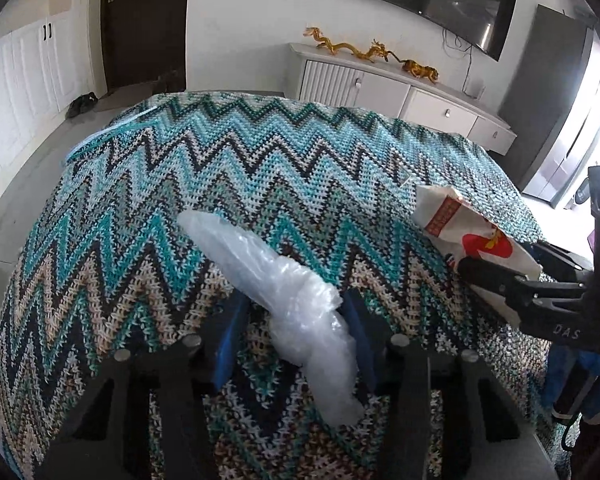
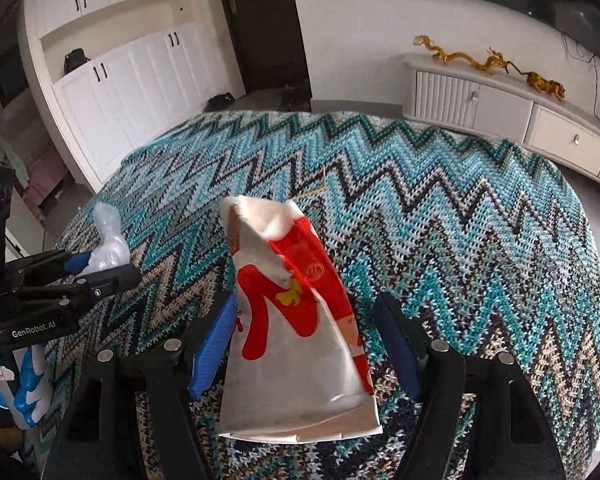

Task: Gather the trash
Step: 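Grasp the clear plastic wrapper with the left tool while the right grasps the red-and-white paper bag, then carry plastic wrapper and paper bag to the white bin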

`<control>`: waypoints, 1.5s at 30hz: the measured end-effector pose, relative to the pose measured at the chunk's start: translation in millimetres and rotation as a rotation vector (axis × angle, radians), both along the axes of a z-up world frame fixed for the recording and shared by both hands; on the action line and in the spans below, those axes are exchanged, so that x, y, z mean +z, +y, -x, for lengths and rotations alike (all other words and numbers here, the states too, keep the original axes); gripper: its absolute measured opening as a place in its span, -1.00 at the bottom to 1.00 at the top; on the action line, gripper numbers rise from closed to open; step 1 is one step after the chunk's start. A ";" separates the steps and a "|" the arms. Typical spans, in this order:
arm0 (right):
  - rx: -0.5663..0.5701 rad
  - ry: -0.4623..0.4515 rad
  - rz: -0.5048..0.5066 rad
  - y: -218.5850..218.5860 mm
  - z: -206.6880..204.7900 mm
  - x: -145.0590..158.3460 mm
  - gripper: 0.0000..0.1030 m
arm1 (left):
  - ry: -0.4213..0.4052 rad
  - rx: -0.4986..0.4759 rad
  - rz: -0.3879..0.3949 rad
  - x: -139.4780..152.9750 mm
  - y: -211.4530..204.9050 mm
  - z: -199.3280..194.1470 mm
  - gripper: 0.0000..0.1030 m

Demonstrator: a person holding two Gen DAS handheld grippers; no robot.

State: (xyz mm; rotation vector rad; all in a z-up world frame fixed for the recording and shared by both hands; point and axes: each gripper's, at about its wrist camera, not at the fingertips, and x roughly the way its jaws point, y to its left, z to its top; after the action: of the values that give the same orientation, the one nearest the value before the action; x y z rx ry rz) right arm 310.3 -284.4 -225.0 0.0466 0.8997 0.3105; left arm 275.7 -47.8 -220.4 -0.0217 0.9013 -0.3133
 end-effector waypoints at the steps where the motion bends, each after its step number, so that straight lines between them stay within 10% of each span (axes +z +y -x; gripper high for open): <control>1: 0.003 0.000 0.004 1.2 0.1 -0.4 0.15 | -0.002 0.000 0.002 -0.1 0.4 1.1 -0.10; 5: 0.027 -0.009 0.031 9.5 2.8 -1.3 -0.36 | -0.011 0.000 -0.005 -0.5 2.6 6.7 -0.10; 11: 0.030 -0.046 0.059 17.2 14.5 6.0 -0.53 | -0.014 0.014 0.006 0.5 4.8 9.8 -0.28; 45: -0.265 -0.281 0.047 -58.4 288.2 153.2 -0.54 | -0.238 -0.210 0.162 135.3 -5.8 191.3 -0.48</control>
State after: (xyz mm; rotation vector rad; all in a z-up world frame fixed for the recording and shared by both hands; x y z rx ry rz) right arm 22.1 -342.7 -71.8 0.0758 0.6122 0.0456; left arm 84.4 -53.6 -85.1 -0.0383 0.6407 -0.5722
